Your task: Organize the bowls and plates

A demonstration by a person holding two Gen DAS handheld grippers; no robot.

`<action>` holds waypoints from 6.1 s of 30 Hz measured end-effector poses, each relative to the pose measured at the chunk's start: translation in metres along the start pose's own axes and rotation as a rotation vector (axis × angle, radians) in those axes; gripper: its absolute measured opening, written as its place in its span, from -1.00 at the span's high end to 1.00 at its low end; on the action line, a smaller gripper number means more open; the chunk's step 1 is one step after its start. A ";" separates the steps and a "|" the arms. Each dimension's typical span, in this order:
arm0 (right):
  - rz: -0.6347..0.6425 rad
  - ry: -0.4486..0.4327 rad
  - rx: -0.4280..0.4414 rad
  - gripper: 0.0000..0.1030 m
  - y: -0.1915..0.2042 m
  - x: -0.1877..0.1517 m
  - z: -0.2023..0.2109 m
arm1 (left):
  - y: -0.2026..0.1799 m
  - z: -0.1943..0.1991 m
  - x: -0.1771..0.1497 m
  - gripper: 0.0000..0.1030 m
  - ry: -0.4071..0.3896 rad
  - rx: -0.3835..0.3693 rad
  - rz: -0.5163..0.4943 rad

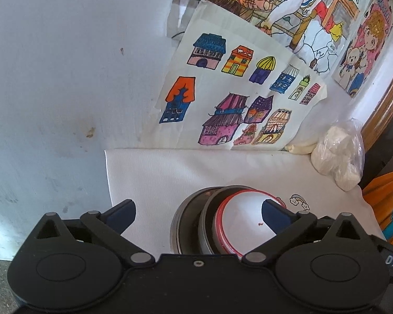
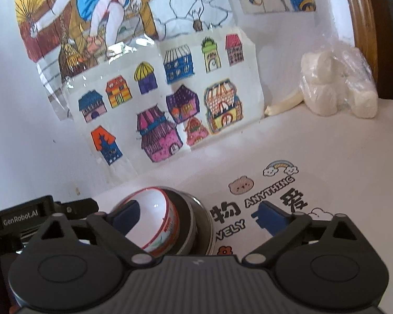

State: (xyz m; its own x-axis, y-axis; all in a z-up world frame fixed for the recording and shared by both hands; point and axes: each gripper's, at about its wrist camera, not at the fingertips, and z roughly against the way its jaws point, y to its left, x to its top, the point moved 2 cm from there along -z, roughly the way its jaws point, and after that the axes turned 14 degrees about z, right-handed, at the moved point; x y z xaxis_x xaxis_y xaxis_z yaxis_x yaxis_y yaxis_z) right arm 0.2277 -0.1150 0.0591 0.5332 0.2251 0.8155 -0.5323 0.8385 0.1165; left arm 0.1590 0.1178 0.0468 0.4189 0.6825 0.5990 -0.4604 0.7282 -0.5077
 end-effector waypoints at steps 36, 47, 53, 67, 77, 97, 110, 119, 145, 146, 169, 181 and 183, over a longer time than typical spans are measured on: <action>0.066 -0.156 -0.055 -1.00 0.011 -0.025 0.040 | -0.002 0.046 -0.019 -0.98 -0.306 0.059 -0.137; 0.106 -0.209 -0.116 -1.00 0.017 -0.036 0.056 | 0.003 0.052 -0.033 -0.98 -0.327 0.045 -0.137; 0.171 -0.283 -0.187 -1.00 0.036 -0.048 0.078 | 0.011 0.058 -0.050 -0.98 -0.350 -0.006 -0.154; 0.154 -0.296 -0.286 -1.00 0.048 -0.087 0.103 | 0.030 0.070 -0.085 -0.98 -0.338 -0.051 -0.236; 0.135 -0.251 -0.356 -1.00 0.051 -0.120 0.117 | 0.046 0.075 -0.109 -0.98 -0.288 -0.075 -0.266; 0.067 -0.186 -0.405 -1.00 0.046 -0.161 0.124 | 0.054 0.078 -0.144 -0.98 -0.213 -0.110 -0.353; 0.039 -0.167 -0.401 -1.00 0.042 -0.170 0.123 | 0.052 0.080 -0.151 -0.98 -0.213 -0.124 -0.385; 0.034 -0.156 -0.397 -1.00 0.041 -0.172 0.120 | 0.049 0.078 -0.152 -0.98 -0.214 -0.128 -0.399; 0.022 -0.130 -0.386 -1.00 0.037 -0.173 0.112 | 0.046 0.069 -0.154 -0.98 -0.187 -0.119 -0.407; 0.021 -0.129 -0.386 -1.00 0.037 -0.173 0.112 | 0.046 0.069 -0.154 -0.98 -0.187 -0.118 -0.408; 0.020 -0.120 -0.386 -1.00 0.037 -0.173 0.110 | 0.046 0.067 -0.154 -0.98 -0.183 -0.117 -0.408; 0.020 -0.119 -0.385 -1.00 0.037 -0.173 0.109 | 0.047 0.064 -0.154 -0.98 -0.157 -0.130 -0.397; 0.020 -0.117 -0.384 -1.00 0.037 -0.173 0.109 | 0.047 0.064 -0.154 -0.98 -0.151 -0.131 -0.399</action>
State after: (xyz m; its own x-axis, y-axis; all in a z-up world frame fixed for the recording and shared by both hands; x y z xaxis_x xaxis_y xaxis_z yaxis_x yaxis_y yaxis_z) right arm 0.0443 -0.1773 -0.0160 0.4353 0.2041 0.8768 -0.2454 0.9640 -0.1026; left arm 0.0226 0.0429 -0.0304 0.4204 0.3366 0.8426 -0.1792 0.9411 -0.2866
